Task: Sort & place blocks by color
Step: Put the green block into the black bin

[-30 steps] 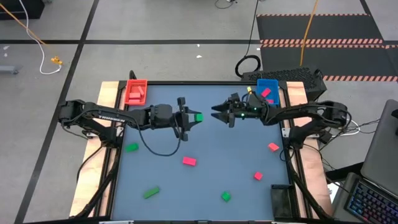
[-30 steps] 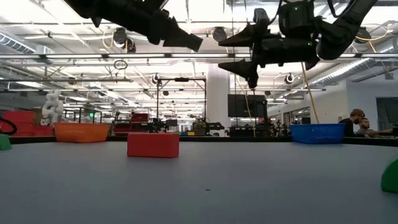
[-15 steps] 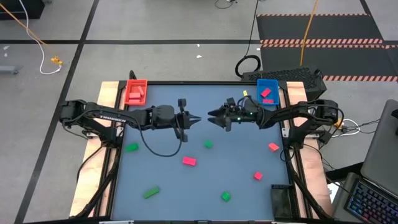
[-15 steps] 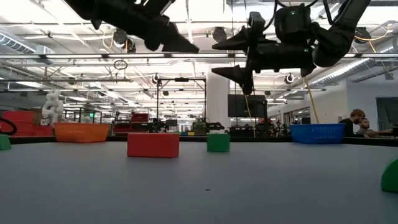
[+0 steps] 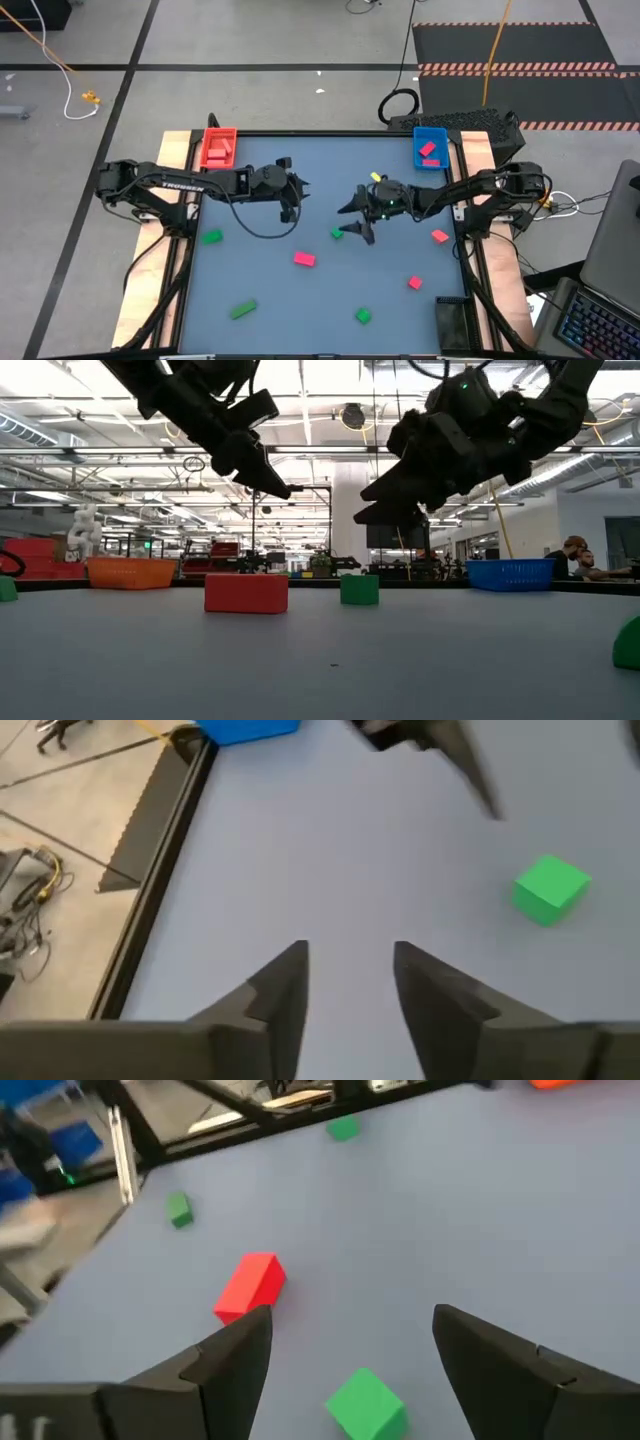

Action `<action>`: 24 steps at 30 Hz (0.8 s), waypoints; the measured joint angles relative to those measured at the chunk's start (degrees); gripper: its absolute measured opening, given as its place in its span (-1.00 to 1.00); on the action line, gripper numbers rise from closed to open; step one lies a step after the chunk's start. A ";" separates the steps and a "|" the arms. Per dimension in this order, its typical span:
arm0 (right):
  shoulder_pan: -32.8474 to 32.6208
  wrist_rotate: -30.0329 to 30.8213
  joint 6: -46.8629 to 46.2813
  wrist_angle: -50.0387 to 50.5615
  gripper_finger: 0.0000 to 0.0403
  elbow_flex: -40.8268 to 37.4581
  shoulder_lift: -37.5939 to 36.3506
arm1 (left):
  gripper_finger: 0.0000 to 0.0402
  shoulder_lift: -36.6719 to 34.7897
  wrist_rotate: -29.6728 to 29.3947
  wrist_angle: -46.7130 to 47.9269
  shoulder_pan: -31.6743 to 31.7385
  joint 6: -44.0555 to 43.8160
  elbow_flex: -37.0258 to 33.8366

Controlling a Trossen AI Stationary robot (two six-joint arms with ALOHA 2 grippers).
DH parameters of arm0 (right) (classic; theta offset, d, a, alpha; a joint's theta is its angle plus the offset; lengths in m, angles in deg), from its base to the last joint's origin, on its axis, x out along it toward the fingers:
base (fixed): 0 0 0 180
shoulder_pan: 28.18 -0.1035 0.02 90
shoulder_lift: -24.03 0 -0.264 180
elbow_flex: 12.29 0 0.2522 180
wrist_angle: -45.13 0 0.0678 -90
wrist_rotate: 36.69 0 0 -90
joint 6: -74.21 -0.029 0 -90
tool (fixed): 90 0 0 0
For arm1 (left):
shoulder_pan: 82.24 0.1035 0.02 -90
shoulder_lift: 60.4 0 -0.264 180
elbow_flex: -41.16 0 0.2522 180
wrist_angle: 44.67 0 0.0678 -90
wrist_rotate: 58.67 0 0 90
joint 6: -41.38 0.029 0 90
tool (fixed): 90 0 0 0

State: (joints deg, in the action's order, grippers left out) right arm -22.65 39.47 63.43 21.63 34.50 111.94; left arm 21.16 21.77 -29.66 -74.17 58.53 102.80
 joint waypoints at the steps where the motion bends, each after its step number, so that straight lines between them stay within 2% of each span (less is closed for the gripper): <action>1: -1.09 1.86 0.99 0.25 0.34 0.00 0.01 | -0.18 0.00 0.00 -0.34 0.40 -0.50 0.00; 7: -6.72 14.70 -0.13 2.73 0.34 0.00 0.19 | 0.04 0.00 0.00 -1.89 3.82 -7.67 0.00; 13: -11.02 23.88 -1.12 5.05 0.34 0.00 0.21 | 0.06 0.00 -0.03 -1.87 6.14 -12.75 0.00; 17: -12.14 27.31 -4.18 5.02 0.34 0.00 0.52 | 0.02 0.00 -0.02 -1.87 6.17 -13.17 0.00; 24: -12.47 27.25 -7.17 5.11 0.34 2.64 7.49 | -0.03 0.00 0.00 -1.89 6.17 -13.00 -0.02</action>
State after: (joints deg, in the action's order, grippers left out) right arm -35.12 66.72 56.26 26.74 37.15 119.43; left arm 21.16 21.77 -31.55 -68.00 45.53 102.77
